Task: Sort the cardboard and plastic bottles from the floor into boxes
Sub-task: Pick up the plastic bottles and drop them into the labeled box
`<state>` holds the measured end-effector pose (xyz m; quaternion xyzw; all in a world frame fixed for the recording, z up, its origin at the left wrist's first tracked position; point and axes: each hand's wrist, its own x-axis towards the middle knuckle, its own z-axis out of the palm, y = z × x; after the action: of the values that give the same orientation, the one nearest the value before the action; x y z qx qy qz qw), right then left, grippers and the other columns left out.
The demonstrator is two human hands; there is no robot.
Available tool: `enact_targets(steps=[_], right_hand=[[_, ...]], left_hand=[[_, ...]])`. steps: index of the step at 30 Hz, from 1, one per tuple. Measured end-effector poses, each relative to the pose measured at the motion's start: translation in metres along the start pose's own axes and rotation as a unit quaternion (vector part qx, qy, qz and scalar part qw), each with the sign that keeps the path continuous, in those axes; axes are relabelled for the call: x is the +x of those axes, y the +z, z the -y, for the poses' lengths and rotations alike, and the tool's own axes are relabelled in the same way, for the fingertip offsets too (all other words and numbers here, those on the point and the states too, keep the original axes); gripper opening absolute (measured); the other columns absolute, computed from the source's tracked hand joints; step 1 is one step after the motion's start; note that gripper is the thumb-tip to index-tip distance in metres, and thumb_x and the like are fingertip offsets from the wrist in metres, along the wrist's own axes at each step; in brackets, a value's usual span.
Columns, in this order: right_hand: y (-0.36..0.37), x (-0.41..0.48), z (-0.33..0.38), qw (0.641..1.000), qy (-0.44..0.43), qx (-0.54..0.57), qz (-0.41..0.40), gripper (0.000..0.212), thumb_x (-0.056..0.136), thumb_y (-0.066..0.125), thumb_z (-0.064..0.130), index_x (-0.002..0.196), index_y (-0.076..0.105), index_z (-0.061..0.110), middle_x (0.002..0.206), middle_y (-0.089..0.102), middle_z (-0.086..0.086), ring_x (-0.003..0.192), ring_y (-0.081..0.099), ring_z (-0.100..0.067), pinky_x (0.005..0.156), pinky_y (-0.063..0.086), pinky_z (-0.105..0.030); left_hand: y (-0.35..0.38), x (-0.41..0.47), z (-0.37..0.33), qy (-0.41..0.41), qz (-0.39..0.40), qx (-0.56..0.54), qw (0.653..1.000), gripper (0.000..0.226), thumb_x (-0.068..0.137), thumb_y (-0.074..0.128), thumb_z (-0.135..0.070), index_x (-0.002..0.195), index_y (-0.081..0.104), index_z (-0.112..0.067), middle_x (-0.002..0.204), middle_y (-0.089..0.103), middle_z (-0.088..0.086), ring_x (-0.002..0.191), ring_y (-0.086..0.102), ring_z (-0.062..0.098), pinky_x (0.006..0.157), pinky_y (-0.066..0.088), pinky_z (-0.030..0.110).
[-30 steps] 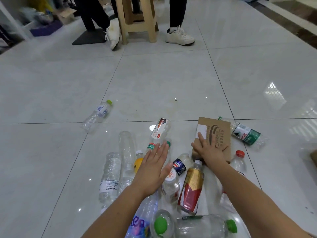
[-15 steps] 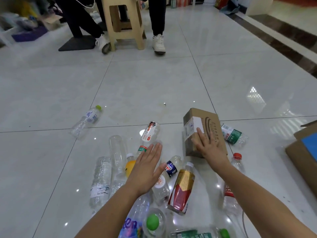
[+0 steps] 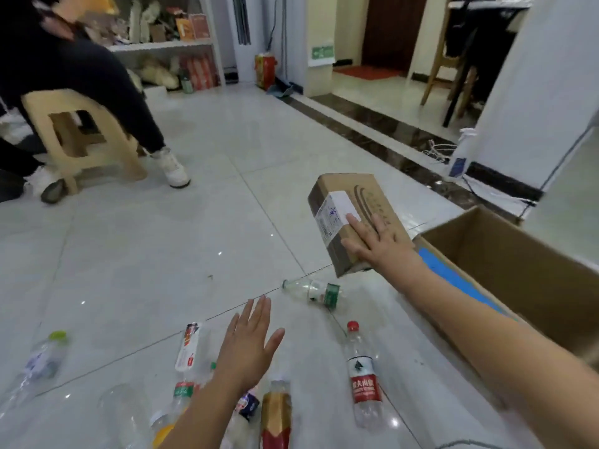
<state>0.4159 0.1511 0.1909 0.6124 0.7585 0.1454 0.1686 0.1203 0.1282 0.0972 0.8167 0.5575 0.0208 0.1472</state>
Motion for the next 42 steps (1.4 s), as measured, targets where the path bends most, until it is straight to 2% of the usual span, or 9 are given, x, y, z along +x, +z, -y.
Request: enact_targets(steps=[7, 11, 16, 21, 26, 31, 35, 39, 42], right_hand=[[-0.083, -0.175, -0.165, 0.980, 0.125, -0.156, -0.025, 0.080, 0.090, 0.058, 0.014, 0.144, 0.003, 0.038, 0.161, -0.003, -0.001, 0.142, 0.022, -0.043, 0.105, 0.035, -0.055], [-0.126, -0.324, -0.219, 0.947, 0.245, -0.203, 0.050, 0.088, 0.090, 0.056, 0.010, 0.144, -0.009, 0.037, 0.159, -0.020, -0.002, 0.146, 0.007, -0.041, 0.110, 0.029, -0.054], [-0.182, -0.485, -0.242, 0.901, 0.377, -0.191, 0.096, 0.090, 0.088, 0.054, -0.002, 0.145, -0.004, 0.036, 0.156, -0.027, 0.006, 0.147, 0.006, -0.034, 0.107, 0.035, -0.050], [-0.220, -0.580, -0.226, 0.855, 0.505, -0.115, 0.017, 0.095, 0.074, 0.068, -0.007, 0.144, 0.016, 0.031, 0.160, -0.009, 0.006, 0.141, 0.026, -0.034, 0.093, 0.046, -0.054], [-0.213, -0.597, -0.218, 0.855, 0.512, -0.084, 0.032, 0.100, 0.071, 0.073, 0.000, 0.140, 0.012, 0.040, 0.160, -0.005, 0.009, 0.139, 0.030, -0.032, 0.098, 0.046, -0.053], [-0.171, -0.557, -0.204, 0.870, 0.459, -0.054, 0.169, 0.109, 0.074, 0.071, 0.000, 0.143, 0.000, 0.046, 0.159, -0.010, 0.015, 0.143, 0.023, -0.028, 0.102, 0.043, -0.050], [-0.137, -0.501, -0.185, 0.871, 0.424, -0.014, 0.248, 0.088, 0.088, 0.062, 0.013, 0.147, 0.005, 0.044, 0.160, 0.003, 0.006, 0.141, 0.027, -0.032, 0.105, 0.036, -0.051], [-0.095, -0.465, -0.173, 0.869, 0.437, 0.063, 0.223, 0.080, 0.095, 0.049, 0.013, 0.150, -0.003, 0.039, 0.145, 0.043, -0.014, 0.126, 0.048, -0.033, 0.099, 0.044, -0.045], [-0.081, -0.454, -0.168, 0.859, 0.444, 0.145, 0.211, 0.080, 0.092, 0.057, 0.019, 0.153, 0.007, 0.028, 0.153, 0.033, -0.010, 0.137, 0.036, -0.031, 0.106, 0.035, -0.039]], left_hand=[[-0.013, 0.038, -0.178, 0.188, 0.048, 0.034, 0.980, 0.136, 0.037, -0.047, -0.078, 0.154, -0.006, -0.020, 0.161, -0.009, -0.006, 0.149, -0.010, 0.015, 0.120, 0.001, 0.036], [-0.023, 0.011, -0.316, 0.318, 0.039, 0.029, 0.947, 0.139, 0.038, -0.046, -0.078, 0.154, 0.002, -0.018, 0.162, -0.003, -0.004, 0.150, -0.005, 0.018, 0.120, 0.004, 0.036], [-0.063, -0.017, -0.431, 0.432, -0.011, 0.010, 0.902, 0.070, 0.098, 0.015, -0.055, 0.155, 0.006, -0.014, 0.162, 0.003, 0.000, 0.150, -0.001, 0.020, 0.120, 0.009, 0.039], [-0.105, -0.024, -0.515, 0.480, -0.068, -0.035, 0.874, 0.061, 0.103, 0.020, -0.040, 0.154, 0.003, -0.011, 0.162, -0.001, 0.002, 0.150, -0.006, 0.023, 0.121, 0.005, 0.042], [-0.127, -0.047, -0.553, 0.503, -0.102, -0.059, 0.856, 0.059, 0.104, 0.018, -0.039, 0.154, 0.002, -0.013, 0.162, 0.000, 0.001, 0.149, -0.008, 0.021, 0.121, 0.002, 0.040], [-0.105, -0.068, -0.556, 0.536, -0.077, 0.023, 0.840, 0.061, 0.102, 0.016, -0.044, 0.155, -0.001, -0.018, 0.162, -0.004, -0.003, 0.149, -0.012, 0.017, 0.120, -0.001, 0.037], [-0.086, -0.072, -0.557, 0.548, -0.046, 0.074, 0.832, 0.062, 0.102, 0.018, -0.047, 0.155, 0.000, -0.021, 0.162, -0.005, -0.005, 0.149, -0.012, 0.015, 0.120, -0.004, 0.039], [-0.077, -0.072, -0.554, 0.546, -0.038, 0.094, 0.832, 0.062, 0.101, 0.016, -0.048, 0.155, 0.002, -0.021, 0.162, -0.003, -0.005, 0.149, -0.011, 0.014, 0.121, -0.005, 0.040], [-0.084, -0.063, -0.546, 0.538, -0.032, 0.083, 0.838, 0.062, 0.102, 0.017, -0.047, 0.155, 0.002, -0.020, 0.162, -0.003, -0.005, 0.149, -0.010, 0.014, 0.121, -0.004, 0.039]])
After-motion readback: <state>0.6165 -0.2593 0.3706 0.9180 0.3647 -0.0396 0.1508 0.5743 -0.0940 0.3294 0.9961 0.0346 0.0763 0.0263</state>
